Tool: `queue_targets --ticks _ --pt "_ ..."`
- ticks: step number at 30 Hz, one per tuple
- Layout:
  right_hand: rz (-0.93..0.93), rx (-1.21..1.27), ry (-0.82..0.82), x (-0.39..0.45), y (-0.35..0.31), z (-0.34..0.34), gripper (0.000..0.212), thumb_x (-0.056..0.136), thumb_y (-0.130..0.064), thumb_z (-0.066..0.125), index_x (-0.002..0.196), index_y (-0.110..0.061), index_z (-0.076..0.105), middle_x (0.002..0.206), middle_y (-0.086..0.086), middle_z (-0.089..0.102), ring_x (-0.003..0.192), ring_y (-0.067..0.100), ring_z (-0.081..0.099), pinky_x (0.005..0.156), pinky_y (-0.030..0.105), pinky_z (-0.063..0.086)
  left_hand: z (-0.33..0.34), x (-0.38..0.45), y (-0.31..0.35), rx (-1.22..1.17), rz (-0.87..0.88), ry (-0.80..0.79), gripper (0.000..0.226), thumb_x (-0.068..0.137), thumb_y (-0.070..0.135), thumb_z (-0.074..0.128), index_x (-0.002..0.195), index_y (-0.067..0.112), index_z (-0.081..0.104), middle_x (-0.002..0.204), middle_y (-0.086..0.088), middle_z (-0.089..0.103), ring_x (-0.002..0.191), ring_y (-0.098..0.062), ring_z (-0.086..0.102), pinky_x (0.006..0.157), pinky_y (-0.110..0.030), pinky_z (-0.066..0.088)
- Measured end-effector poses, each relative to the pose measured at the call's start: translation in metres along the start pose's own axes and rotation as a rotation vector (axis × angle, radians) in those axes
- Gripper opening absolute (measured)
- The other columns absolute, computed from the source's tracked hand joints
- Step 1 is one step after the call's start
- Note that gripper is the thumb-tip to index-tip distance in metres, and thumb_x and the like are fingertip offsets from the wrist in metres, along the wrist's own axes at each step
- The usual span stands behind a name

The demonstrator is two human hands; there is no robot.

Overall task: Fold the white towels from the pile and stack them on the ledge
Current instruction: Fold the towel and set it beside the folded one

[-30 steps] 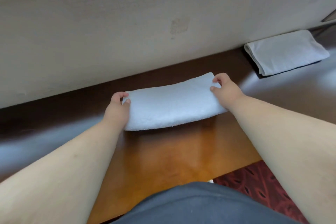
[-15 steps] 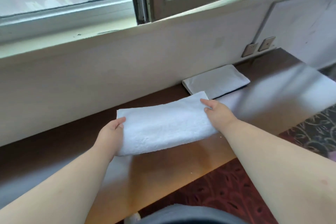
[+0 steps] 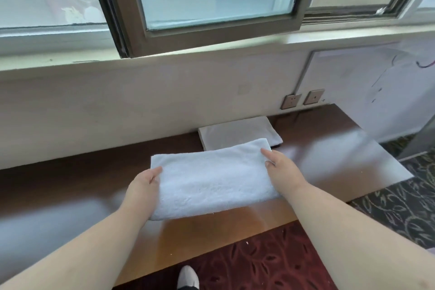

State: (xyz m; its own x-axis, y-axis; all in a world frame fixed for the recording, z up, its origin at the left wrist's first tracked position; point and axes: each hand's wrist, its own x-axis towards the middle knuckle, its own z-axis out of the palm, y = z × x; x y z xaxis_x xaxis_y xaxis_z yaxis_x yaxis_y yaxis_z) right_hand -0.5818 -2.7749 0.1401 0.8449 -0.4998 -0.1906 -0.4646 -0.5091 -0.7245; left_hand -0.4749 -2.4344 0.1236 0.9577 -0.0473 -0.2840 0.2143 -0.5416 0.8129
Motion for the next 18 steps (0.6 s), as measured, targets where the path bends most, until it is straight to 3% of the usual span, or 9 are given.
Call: queue_targets --ticks 2,5,12,14,18 --pt "0.007 -0.015 0.000 0.021 0.014 0.000 0.047 0.102 -0.016 0.041 0.142 -0.039 0.050 0.134 -0.017 0.052 0.100 0.011 0.057 0.092 0.030 0.047 0.019 0.012 0.002 -0.014 -0.011 -0.005 0.039 0.104 0.027 0.038 0.139 0.035 0.052 0.126 0.013 0.057 0.092 -0.008 0.056 0.081 -0.023 0.041" --pt "0.028 -0.083 -0.001 0.055 0.037 -0.001 0.047 0.101 -0.016 0.041 0.140 -0.042 0.051 0.135 -0.019 0.051 0.102 0.012 0.058 0.090 0.029 0.046 0.051 0.035 0.007 -0.043 -0.005 -0.024 0.039 0.105 0.018 0.039 0.140 0.026 0.053 0.128 0.011 0.053 0.097 -0.005 0.050 0.087 -0.018 0.038" --pt "0.061 -0.140 0.030 0.148 0.058 -0.037 0.047 0.101 -0.016 0.041 0.140 -0.039 0.053 0.138 -0.019 0.048 0.107 0.012 0.056 0.090 0.029 0.042 0.111 0.105 0.055 0.010 0.045 -0.043 0.038 0.105 0.019 0.039 0.140 0.023 0.054 0.147 0.004 0.045 0.129 -0.017 0.045 0.111 -0.029 0.032" --pt "0.048 -0.127 0.025 0.174 0.061 -0.044 0.046 0.101 -0.017 0.042 0.140 -0.040 0.053 0.136 -0.019 0.048 0.105 0.010 0.054 0.086 0.027 0.039 0.125 0.122 0.065 0.021 0.057 -0.043 0.039 0.105 0.021 0.038 0.141 0.025 0.053 0.149 0.005 0.043 0.130 -0.016 0.046 0.111 -0.032 0.034" --pt "0.008 -0.111 -0.002 0.231 0.069 -0.050 0.042 0.101 -0.019 0.044 0.137 -0.039 0.056 0.138 -0.016 0.048 0.111 0.010 0.053 0.087 0.023 0.034 0.153 0.158 0.081 0.023 0.075 -0.035 0.040 0.105 0.020 0.037 0.141 0.025 0.052 0.152 0.006 0.039 0.128 -0.013 0.043 0.099 -0.022 0.031"
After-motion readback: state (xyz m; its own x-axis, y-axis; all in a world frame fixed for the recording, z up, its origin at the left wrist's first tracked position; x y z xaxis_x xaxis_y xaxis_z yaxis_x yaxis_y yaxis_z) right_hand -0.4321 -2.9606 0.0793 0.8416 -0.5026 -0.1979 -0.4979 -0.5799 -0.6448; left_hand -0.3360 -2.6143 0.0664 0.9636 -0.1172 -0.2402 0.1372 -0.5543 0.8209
